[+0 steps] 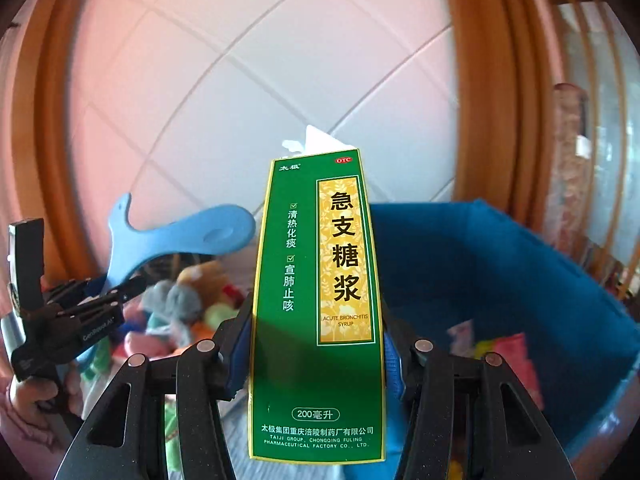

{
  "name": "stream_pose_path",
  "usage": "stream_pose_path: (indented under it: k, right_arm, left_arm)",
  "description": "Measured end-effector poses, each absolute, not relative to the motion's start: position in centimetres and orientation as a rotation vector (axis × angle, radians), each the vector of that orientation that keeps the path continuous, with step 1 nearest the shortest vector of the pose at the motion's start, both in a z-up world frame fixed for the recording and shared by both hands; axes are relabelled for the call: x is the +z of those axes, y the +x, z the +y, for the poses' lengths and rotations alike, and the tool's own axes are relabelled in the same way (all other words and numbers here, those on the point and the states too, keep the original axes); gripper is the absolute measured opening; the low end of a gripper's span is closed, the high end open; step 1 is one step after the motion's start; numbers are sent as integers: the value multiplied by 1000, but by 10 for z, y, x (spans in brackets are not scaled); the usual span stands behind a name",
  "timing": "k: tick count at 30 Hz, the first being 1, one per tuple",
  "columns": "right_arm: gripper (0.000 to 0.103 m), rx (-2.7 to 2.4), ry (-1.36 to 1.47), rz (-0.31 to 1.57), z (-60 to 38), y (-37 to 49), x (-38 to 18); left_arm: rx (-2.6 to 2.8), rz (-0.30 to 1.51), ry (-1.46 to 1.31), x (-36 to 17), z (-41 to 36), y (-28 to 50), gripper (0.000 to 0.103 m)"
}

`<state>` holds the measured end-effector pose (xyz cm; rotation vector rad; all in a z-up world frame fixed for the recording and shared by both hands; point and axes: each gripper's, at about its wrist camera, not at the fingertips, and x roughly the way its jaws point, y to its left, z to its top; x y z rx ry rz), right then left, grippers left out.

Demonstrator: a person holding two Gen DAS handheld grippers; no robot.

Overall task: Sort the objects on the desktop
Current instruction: 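Carry the blue foam toy and green syrup box into the blue crate and release them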

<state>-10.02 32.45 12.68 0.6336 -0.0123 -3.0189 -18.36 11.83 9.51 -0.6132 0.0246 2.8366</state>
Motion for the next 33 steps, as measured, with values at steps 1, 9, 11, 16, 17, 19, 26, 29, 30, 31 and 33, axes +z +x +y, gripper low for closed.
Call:
stream_pose_path:
  k: [1,9,11,16,17,19,26,29,30,31,33]
  right_arm:
    - [52,-3059,611,-25,337,-95,134]
    - [52,-3265,601,-124,435,-80,154]
    - [52,-3280,623,-146,452,-82,150]
    - [52,-3270,698,-239,482,-93,132]
    - [52,-3266,707,-255,486,-94,128]
    - [52,-3265,730,-278,489,-100,118]
    - [78,-3331,813,-291,500,-112,105]
    - [102,-3344,818,-280,500,-113,104]
    - [102,-3348,824,-272,498,-112,103]
    - [103,-3350,832,-266,497,-112,104]
    - [103,-3357,830,-263,496,-111,105]
  left_arm:
    - [2815,24,-590,103,133,-185,39]
    - [2638,65,-531,135,260,-198,39]
    - [2593,84,-542,137,290,-205,39]
    - [2530,148,-588,137,348,-219,39]
    - [2525,159,-595,137,353,-222,39]
    - [2520,186,-610,134,364,-226,39]
    - [2501,256,-601,129,374,-223,80]
    - [2500,244,-561,134,369,-219,89]
    - [2500,246,-560,135,368,-218,92]
    - [2503,251,-555,136,367,-215,92]
    - [2516,260,-539,139,362,-210,94]
